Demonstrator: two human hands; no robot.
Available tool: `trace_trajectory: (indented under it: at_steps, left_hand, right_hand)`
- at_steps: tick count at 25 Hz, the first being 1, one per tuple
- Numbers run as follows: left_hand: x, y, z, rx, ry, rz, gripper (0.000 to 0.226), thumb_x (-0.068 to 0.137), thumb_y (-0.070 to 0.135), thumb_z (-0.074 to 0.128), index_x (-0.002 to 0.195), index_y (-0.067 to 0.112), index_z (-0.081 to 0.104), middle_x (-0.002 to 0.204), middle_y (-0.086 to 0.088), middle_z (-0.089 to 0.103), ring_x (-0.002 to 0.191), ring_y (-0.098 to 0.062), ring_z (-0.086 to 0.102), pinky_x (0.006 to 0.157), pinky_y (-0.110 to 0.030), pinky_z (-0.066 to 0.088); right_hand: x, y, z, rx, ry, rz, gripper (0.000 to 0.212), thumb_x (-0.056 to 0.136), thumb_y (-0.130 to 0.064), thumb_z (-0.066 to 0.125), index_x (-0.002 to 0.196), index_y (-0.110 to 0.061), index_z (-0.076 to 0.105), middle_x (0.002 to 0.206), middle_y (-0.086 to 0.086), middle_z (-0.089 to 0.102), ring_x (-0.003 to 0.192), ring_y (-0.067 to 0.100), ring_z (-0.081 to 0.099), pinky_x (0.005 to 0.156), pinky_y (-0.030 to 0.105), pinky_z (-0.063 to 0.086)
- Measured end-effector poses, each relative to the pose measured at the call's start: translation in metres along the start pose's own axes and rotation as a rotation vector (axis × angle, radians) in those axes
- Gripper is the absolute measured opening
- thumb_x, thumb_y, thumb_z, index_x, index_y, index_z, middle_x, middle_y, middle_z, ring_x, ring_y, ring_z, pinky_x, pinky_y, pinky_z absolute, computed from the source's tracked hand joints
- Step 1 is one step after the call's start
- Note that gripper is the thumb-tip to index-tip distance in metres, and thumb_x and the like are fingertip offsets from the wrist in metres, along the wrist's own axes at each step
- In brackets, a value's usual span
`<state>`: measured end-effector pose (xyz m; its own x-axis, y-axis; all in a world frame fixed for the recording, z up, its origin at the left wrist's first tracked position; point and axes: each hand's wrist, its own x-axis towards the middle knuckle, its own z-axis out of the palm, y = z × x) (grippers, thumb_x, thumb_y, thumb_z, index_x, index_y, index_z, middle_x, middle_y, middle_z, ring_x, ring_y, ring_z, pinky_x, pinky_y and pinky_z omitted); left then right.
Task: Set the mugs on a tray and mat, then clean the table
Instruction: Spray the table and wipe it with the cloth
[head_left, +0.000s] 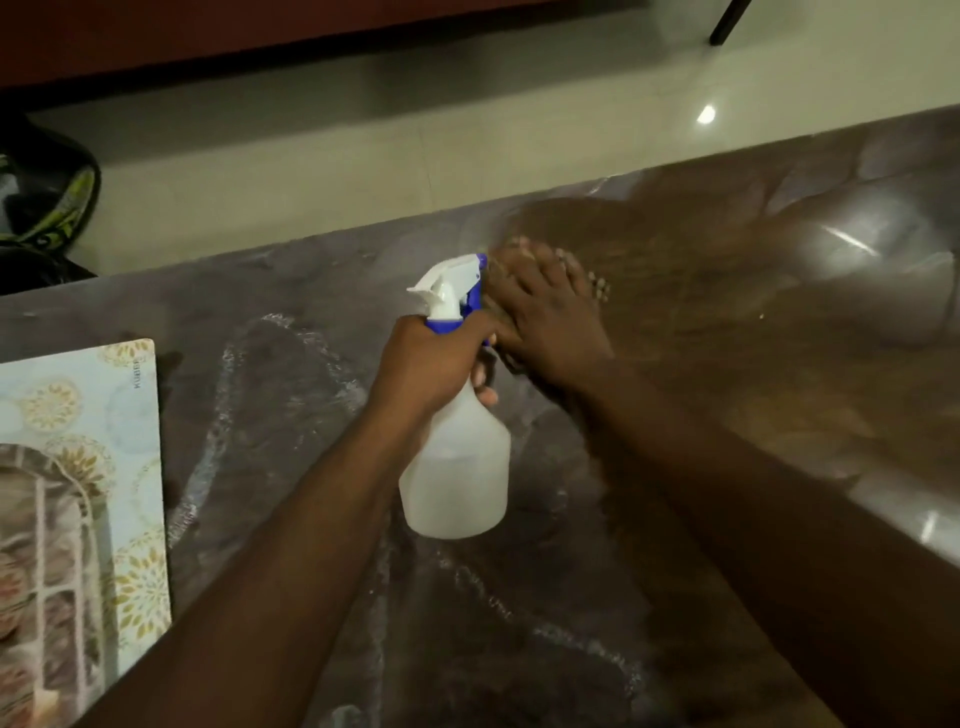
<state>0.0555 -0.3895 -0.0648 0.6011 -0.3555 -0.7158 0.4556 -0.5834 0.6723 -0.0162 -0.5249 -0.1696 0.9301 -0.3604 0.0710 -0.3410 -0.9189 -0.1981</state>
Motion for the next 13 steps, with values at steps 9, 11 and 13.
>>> trace_trajectory:
  at_steps: [9,11,13]
  left_hand:
    - [0.001,-0.022,-0.048,-0.075,-0.021,-0.010,0.024,0.089,0.021,0.061,0.096,0.000,0.070,0.046,-0.005,0.054,0.042,-0.021,0.057,0.057,-0.032,0.054]
    - [-0.002,-0.021,-0.055,-0.074,-0.029,-0.020,0.023,0.090,0.021,0.060,0.096,0.001,0.070,0.048,-0.007,0.055,0.042,-0.021,0.058,0.057,-0.032,0.054]
    - [-0.005,-0.019,-0.067,-0.115,-0.032,-0.012,0.023,0.091,0.021,0.059,0.097,0.001,0.069,0.050,-0.008,0.055,0.042,-0.020,0.058,0.059,-0.033,0.054]
  right_hand:
    - [0.065,-0.037,-0.004,0.068,0.033,0.285,0.049,0.094,-0.048,0.044,0.139,-0.028,0.044,0.145,0.011,0.042,0.134,0.036,0.032,0.107,0.053,0.019]
    - [0.018,-0.027,0.002,-0.014,-0.026,-0.052,0.049,0.096,-0.048,0.042,0.139,-0.024,0.045,0.142,0.012,0.046,0.131,0.037,0.037,0.106,0.054,0.023]
    - [0.002,0.039,-0.025,-0.084,-0.016,0.031,0.060,0.096,-0.055,0.028,0.139,-0.015,0.043,0.143,0.017,0.043,0.132,0.039,0.036,0.107,0.057,0.027]
